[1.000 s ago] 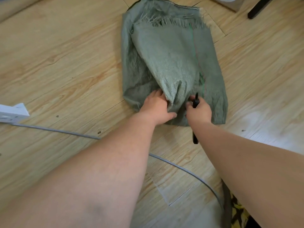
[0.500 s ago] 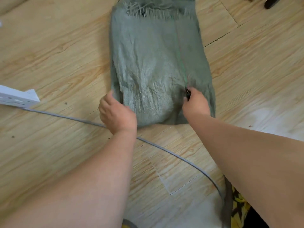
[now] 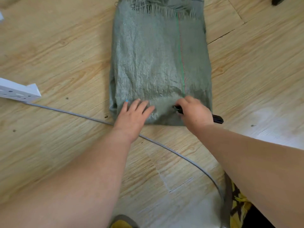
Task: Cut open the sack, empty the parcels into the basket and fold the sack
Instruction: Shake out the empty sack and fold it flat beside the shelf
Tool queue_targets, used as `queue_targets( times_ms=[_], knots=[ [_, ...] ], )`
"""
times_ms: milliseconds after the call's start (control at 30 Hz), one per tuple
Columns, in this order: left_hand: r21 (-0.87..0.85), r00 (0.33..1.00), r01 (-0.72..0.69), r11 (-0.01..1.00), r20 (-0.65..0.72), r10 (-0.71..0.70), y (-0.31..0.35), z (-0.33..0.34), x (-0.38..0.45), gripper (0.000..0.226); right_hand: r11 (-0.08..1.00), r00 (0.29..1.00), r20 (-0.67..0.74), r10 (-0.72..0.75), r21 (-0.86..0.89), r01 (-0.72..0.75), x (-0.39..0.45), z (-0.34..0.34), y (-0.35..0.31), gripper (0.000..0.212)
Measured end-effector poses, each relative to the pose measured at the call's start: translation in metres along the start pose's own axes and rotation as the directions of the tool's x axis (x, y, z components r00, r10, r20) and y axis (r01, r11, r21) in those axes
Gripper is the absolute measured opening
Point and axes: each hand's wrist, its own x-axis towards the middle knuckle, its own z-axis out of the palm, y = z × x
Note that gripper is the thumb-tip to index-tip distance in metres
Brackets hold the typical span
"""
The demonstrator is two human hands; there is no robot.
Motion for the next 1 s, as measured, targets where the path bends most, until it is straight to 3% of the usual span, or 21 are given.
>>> queue_targets(
  times_ms=[67,133,200,333,367,433,500,567,633,700,767,833,867,900,933,967,1000],
  knots=[
    [0.005,0.992,0.076,0.997,0.103,-0.076,0.001,0.000,0.002,0.097,0.995,0.988,0.128,-0.087,0.053,0.081,-0.005,0.006,-0.013,0.038],
    [-0.048,0.990,0.103,0.994,0.101,-0.098,-0.004,-0.006,0.010,0.072,0.999,0.978,0.209,-0.020,0.039,0.012,-0.008,0.014,-0.019,0.057],
    [-0.125,0.986,0.122,0.985,0.126,-0.106,-0.011,-0.015,0.018,0.059,0.995,0.977,0.190,0.094,-0.048,-0.087,-0.008,0.017,-0.016,0.068],
    [-0.228,0.881,0.269,0.936,0.452,-0.144,-0.027,-0.027,0.021,0.063,0.979,0.982,0.129,0.137,-0.167,-0.115,-0.006,0.012,-0.001,0.039],
    [-0.192,0.909,0.187,0.963,0.406,-0.095,-0.025,-0.027,0.018,0.071,0.985,0.982,0.145,0.117,-0.144,-0.097,-0.005,0.011,0.000,0.035],
    [-0.153,0.984,-0.021,0.988,0.173,0.048,-0.013,-0.019,0.011,0.103,0.992,0.968,0.221,0.120,-0.071,-0.107,-0.006,0.003,-0.002,0.036],
    [-0.125,0.988,-0.069,0.990,0.130,0.085,0.002,-0.012,0.006,0.110,0.989,0.948,0.281,0.147,-0.025,-0.146,-0.006,-0.009,-0.003,0.038],
    [-0.096,0.966,0.021,0.995,0.259,0.005,0.006,-0.003,0.007,0.091,0.990,0.915,0.381,0.136,-0.091,-0.110,-0.001,-0.023,0.002,0.037],
    [-0.041,0.950,0.047,0.998,0.310,-0.032,0.001,-0.004,0.012,0.062,0.990,0.825,0.552,0.123,-0.131,-0.060,0.006,-0.034,0.010,0.040],
    [0.086,0.943,-0.008,0.996,0.332,-0.021,-0.010,-0.018,0.016,0.043,0.984,0.749,0.658,0.077,0.069,-0.162,0.010,-0.048,0.011,0.044],
    [0.280,0.946,-0.029,0.960,0.319,-0.064,-0.027,-0.033,0.018,0.037,0.921,0.875,0.483,0.032,0.327,-0.214,0.017,-0.053,0.002,0.038],
    [0.378,0.962,0.133,0.916,0.175,-0.212,-0.046,-0.044,0.020,0.042,0.970,0.959,0.283,0.000,0.232,-0.069,0.028,-0.046,-0.007,0.039],
    [0.286,0.944,0.311,0.906,0.017,-0.329,-0.054,-0.047,0.020,0.049,0.991,0.952,0.306,-0.022,0.131,-0.019,0.031,-0.039,-0.012,0.047],
    [0.071,0.861,0.495,0.866,-0.176,-0.478,-0.059,-0.050,0.020,0.056,0.998,0.937,0.349,-0.030,0.057,0.011,0.031,-0.031,-0.017,0.054],
    [-0.203,0.694,0.622,0.757,-0.305,-0.652,-0.061,-0.052,0.020,0.062,0.999,0.918,0.397,-0.003,0.040,-0.014,0.030,-0.023,-0.021,0.060],
    [-0.468,0.491,0.668,0.578,-0.305,-0.816,-0.061,-0.054,0.019,0.065,0.995,0.903,0.429,0.022,0.079,-0.062,0.029,-0.016,-0.024,0.062],
    [-0.680,0.315,0.651,0.338,-0.163,-0.935,-0.057,-0.054,0.017,0.065,0.984,0.900,0.435,0.041,0.138,-0.111,0.029,-0.010,-0.028,0.062]
  ],
)
